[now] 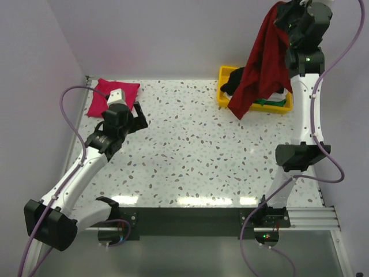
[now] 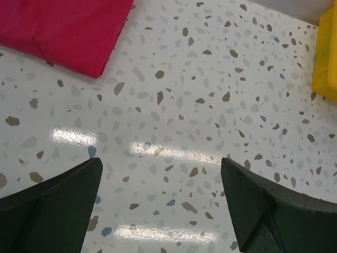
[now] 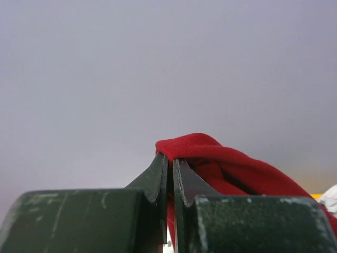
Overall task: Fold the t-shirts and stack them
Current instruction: Move the tshirt to the center of the board
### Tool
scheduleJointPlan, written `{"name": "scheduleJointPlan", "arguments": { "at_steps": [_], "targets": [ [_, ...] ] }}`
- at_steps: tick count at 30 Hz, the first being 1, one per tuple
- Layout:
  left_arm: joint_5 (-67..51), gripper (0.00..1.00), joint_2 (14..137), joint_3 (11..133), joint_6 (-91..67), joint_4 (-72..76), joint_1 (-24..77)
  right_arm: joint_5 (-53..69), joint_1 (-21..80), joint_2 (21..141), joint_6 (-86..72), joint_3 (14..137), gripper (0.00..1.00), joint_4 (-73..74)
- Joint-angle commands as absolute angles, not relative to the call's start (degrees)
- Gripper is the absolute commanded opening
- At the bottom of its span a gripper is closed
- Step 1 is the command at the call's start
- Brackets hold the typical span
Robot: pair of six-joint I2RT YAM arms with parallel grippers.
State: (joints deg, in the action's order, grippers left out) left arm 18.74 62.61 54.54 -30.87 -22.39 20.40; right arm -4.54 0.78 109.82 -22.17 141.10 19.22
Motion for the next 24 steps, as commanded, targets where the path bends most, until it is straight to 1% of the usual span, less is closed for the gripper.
{"name": "scheduleJointPlan", "arguments": {
  "at_steps": [1, 3, 4, 7, 10, 12, 14, 16, 19, 20, 22, 23, 24],
  "targets": [
    [18.02, 1.00, 60.73, 56.86, -31.29, -22.15, 20.39, 4.65, 4.20, 104.16, -23.04, 141.77, 0.00, 18.79],
    [17.75, 1.00, 60.21, 56.78, -31.46, -22.41, 20.39, 4.92, 7.72, 102.14, -20.49, 141.51, 0.00, 24.42],
    [17.67, 1.00, 59.94, 56.69, -31.64, -22.59, 20.39, 4.40, 12.17, 101.26, -17.00, 140.89, 0.00, 25.65],
    [17.23, 1.00, 58.98, 56.43, -32.69, -23.90, 20.39, 4.30, 20.44, 97.83, -14.41, 138.26, 0.00, 27.77],
    [18.19, 1.00, 57.57, 55.99, -34.19, -26.27, 20.39, 8.94, 25.38, 96.50, -16.86, 137.55, 0.00, 27.51],
    [19.51, 1.00, 56.26, 56.69, -35.42, -29.52, 20.39, 9.49, 27.50, 96.07, -17.14, 137.64, 0.00, 28.03],
    [21.69, 1.00, 54.77, 58.78, -36.73, -34.42, 20.39, 8.10, 28.92, 95.28, -18.19, 137.20, 0.00, 29.35],
    [23.28, 1.00, 53.36, 60.20, -37.70, -37.34, 20.39, 4.24, 29.00, 92.65, -19.86, 133.96, 0.00, 30.58],
    [25.05, 1.00, 49.50, 60.64, -38.84, -40.86, 20.39, -7.26, 28.83, 87.20, -19.25, 125.36, 0.00, 33.48],
    [25.57, 1.00, 48.87, 60.56, -39.37, -42.00, 20.39, -13.47, 28.48, 86.06, -19.51, 120.46, 0.00, 36.88],
    [26.01, 1.00, 47.64, 59.86, -40.25, -43.41, 20.39, -17.56, 26.99, 81.85, -21.44, 112.63, 0.00, 39.02],
    [26.36, 1.00, 47.38, 59.42, -40.51, -43.59, 20.39, -17.58, 25.76, 80.43, -22.32, 102.84, 0.00, 39.81],
    [26.54, 1.00, 47.29, 58.89, -40.69, -43.77, 20.39, -15.75, 24.19, 79.38, -24.76, 97.44, 0.00, 39.99]
  ]
}}
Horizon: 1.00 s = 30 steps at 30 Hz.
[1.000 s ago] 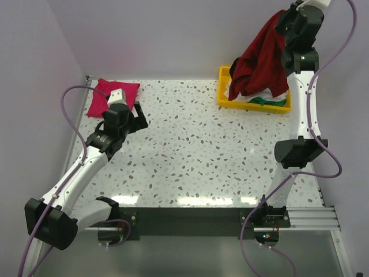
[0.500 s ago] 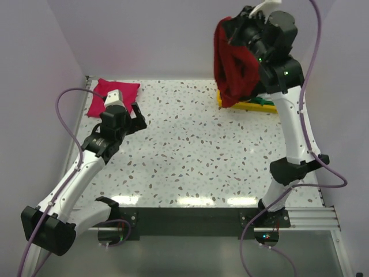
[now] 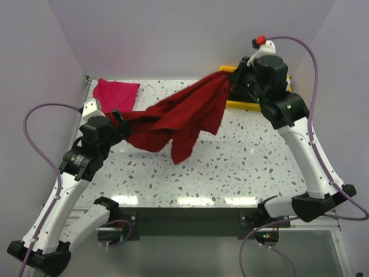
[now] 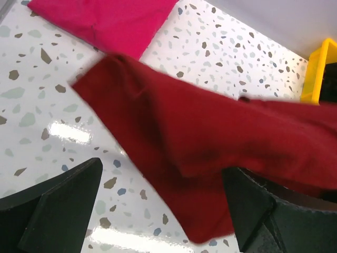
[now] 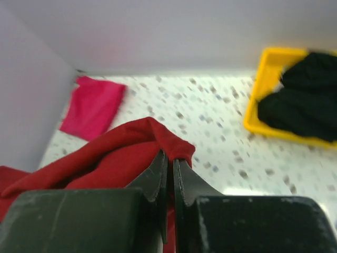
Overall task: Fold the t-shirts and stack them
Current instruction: Move the tshirt to the center of the board, then flatten the tshirt out
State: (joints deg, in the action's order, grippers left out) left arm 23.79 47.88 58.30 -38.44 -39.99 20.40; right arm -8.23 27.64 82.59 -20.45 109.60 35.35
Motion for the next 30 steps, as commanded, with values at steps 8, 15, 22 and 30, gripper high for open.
{"name": "scheduleJointPlan", "arguments": {
  "at_steps": [8, 15, 22, 30],
  "targets": [
    [22.16, 1.00, 55.62, 51.60, -42.01, -42.10, 20.39, -10.98, 13.10, 83.22, -29.97, 62.68, 0.80, 39.62],
    [14.25, 1.00, 62.66, 46.32, -40.26, -31.30, 20.48, -11.87, 13.71, 76.31, -30.50, 58.36, 0.99, 39.81],
    [-4.03, 1.00, 68.99, 39.56, -39.72, -22.16, 21.62, -9.32, 16.26, 68.39, -32.87, 52.30, 0.99, 41.75],
    [-7.64, 1.00, 64.78, 30.16, -42.27, -21.37, 28.99, -12.74, 15.74, 66.18, -36.74, 48.87, 0.99, 42.01]
  ]
}}
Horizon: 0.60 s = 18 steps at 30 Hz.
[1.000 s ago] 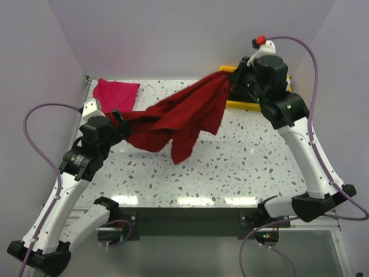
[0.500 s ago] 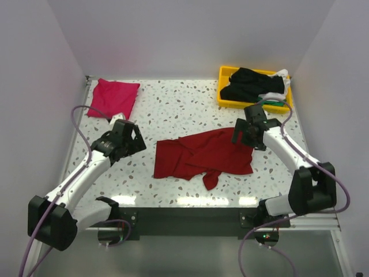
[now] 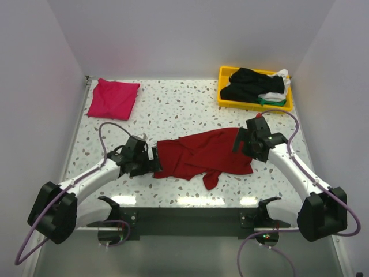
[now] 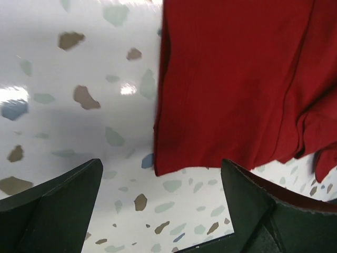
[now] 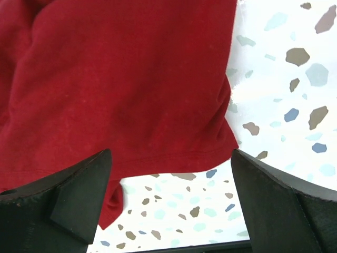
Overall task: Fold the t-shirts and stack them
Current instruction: Flatten the tshirt out
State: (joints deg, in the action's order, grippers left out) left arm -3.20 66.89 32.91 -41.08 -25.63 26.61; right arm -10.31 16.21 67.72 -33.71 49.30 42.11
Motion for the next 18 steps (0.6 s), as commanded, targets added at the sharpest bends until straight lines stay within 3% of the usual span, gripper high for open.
{"name": "scheduleJointPlan", "arguments": {
  "at_steps": [1, 8, 14, 17, 18],
  "targets": [
    [-7.47, 0.98, 65.38, 29.62, -43.67, -19.97, 29.70, -12.48, 15.65, 66.44, -36.83, 48.52, 0.99, 41.32],
    [-0.45, 0.88, 70.92, 31.37, -45.79, -17.49, 32.43, -12.04, 14.24, 71.28, -35.60, 48.60, 0.99, 39.99],
    [7.81, 0.72, 77.95, 36.38, -47.81, -20.65, 37.17, -7.75, 10.64, 71.19, -35.16, 45.44, 0.99, 37.27],
    [14.04, 0.53, 82.43, 38.67, -50.62, -23.46, 39.98, -4.50, 7.22, 70.75, -34.28, 42.81, 0.99, 34.90],
    [15.54, 0.38, 84.53, 39.63, -51.84, -24.68, 40.51, -1.87, 5.64, 70.66, -34.10, 42.02, 0.99, 34.02]
  ]
}}
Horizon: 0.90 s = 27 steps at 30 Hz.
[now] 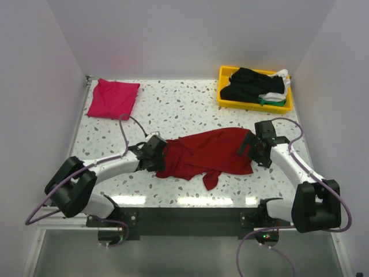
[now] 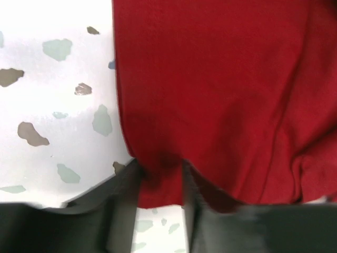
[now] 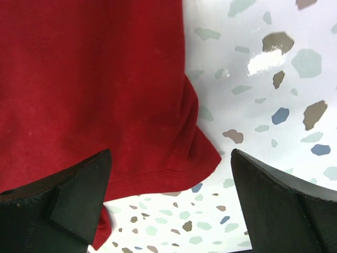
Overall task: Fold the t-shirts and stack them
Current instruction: Flatten the tshirt out
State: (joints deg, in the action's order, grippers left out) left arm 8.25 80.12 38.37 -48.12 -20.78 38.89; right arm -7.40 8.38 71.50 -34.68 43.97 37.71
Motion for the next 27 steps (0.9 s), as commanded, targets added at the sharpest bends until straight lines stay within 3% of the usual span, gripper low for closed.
{"name": "scheduleJointPlan", "arguments": {
  "at_steps": [1, 2, 3, 4, 11, 15, 16, 18, 19, 20, 22, 27],
  "targets": [
    [16.86, 0.30, 85.33, 40.16, -51.86, -24.96, 40.60, -0.54, 4.84, 70.93, -34.01, 40.88, 0.98, 32.62],
    [17.48, 0.21, 86.21, 40.78, -51.94, -25.31, 40.61, -0.18, 4.31, 71.36, -33.58, 40.43, 0.97, 32.26],
    [17.84, 0.04, 87.35, 42.00, -52.12, -26.01, 40.61, 1.65, 3.78, 71.72, -33.31, 40.26, 0.95, 32.08],
    [19.06, 0.00, 87.62, 42.53, -52.12, -26.28, 40.61, 1.67, 3.78, 72.33, -33.14, 39.82, 0.94, 32.08],
    [31.19, 0.00, 82.71, 47.19, -52.21, -30.76, 40.43, 2.99, 3.52, 71.90, -32.78, 37.09, 0.79, 32.08],
    [36.73, 0.00, 80.07, 49.39, -51.16, -32.86, 39.99, 2.90, 3.60, 72.15, -31.73, 35.69, 0.75, 32.26],
    [38.13, 0.00, 80.07, 49.74, -50.89, -32.87, 39.73, 3.16, 3.69, 72.42, -31.47, 35.34, 0.72, 32.17],
    [38.84, 0.00, 80.07, 50.53, -49.93, -33.05, 38.33, 5.35, 3.60, 72.51, -31.47, 35.07, 0.39, 31.12],
    [39.63, 0.00, 80.07, 50.71, -49.66, -33.05, 37.80, 5.97, 3.60, 72.25, -31.29, 35.42, 0.15, 31.03],
    [40.07, 0.00, 79.89, 51.41, -49.31, -32.70, 36.84, 6.59, 3.60, 71.81, -31.03, 35.85, 0.07, 31.03],
    [41.30, 0.00, 79.02, 53.07, -47.29, -32.52, 35.25, 5.72, 3.69, 68.48, -29.80, 40.39, 0.00, 32.07],
    [44.90, 0.00, 74.37, 59.84, -43.43, -32.70, 33.14, 2.91, 3.69, 63.99, -25.67, 53.39, 0.00, 38.31]
  ]
}}
